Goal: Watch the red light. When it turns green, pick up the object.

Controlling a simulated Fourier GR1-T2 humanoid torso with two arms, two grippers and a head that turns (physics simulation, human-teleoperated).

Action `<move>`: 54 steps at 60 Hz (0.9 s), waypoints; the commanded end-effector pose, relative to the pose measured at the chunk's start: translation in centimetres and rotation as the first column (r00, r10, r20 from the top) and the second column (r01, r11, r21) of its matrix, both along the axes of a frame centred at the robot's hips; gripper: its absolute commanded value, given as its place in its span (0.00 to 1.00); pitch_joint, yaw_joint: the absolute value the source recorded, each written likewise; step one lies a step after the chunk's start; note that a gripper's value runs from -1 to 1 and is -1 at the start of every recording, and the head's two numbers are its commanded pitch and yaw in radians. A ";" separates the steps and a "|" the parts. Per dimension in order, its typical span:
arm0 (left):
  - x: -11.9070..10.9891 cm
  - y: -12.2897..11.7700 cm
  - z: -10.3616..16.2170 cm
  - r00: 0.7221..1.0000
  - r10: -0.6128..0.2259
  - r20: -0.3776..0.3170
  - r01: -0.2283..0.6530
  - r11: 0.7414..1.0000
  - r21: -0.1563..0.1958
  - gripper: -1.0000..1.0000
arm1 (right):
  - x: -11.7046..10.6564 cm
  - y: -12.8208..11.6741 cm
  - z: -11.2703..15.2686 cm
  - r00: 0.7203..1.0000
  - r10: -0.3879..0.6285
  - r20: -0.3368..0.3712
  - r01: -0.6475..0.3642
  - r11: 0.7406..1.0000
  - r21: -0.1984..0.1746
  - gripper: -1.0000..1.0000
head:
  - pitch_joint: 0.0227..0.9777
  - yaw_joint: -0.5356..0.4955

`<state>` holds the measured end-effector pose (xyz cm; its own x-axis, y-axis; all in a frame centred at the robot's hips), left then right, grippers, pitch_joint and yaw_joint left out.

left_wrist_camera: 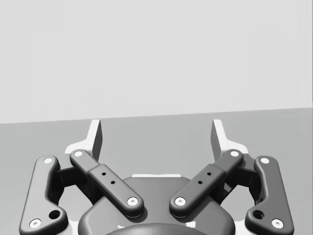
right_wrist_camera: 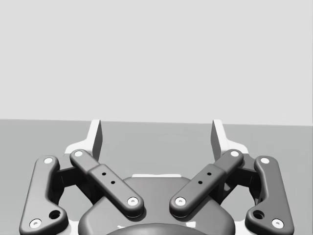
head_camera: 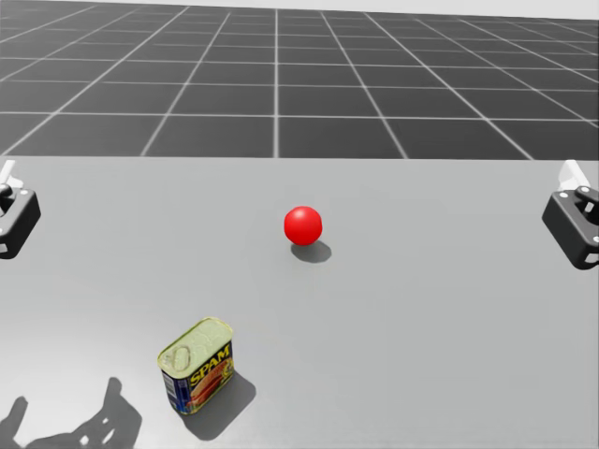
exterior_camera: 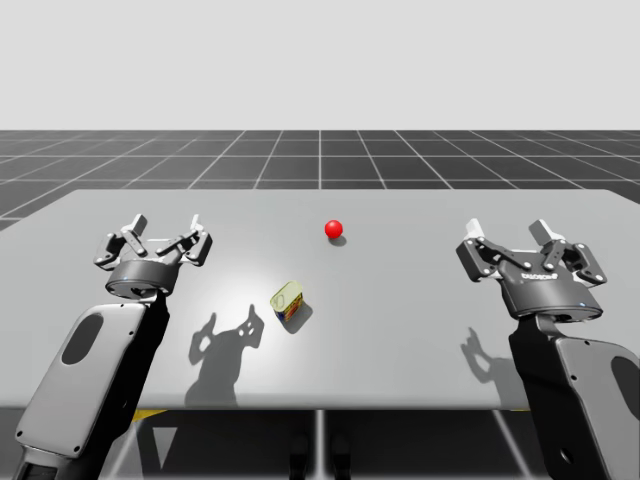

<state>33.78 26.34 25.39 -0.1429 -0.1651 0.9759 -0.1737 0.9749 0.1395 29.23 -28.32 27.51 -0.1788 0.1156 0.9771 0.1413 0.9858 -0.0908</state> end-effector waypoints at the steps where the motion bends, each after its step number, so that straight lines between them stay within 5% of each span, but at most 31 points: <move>1: 0.0 0.0 0.0 1.000 -0.003 0.000 0.003 1.000 0.000 0.00 | 0.0 0.0 0.0 1.000 0.000 0.000 0.000 1.000 -0.001 0.00 | 0.60 0.47; 54: 0.2 0.2 -0.1 1.000 -0.006 -0.005 0.006 1.000 0.001 0.00 | 0.0 0.0 0.1 1.000 0.001 0.003 -0.001 1.000 -0.004 0.00 | 0.59 0.47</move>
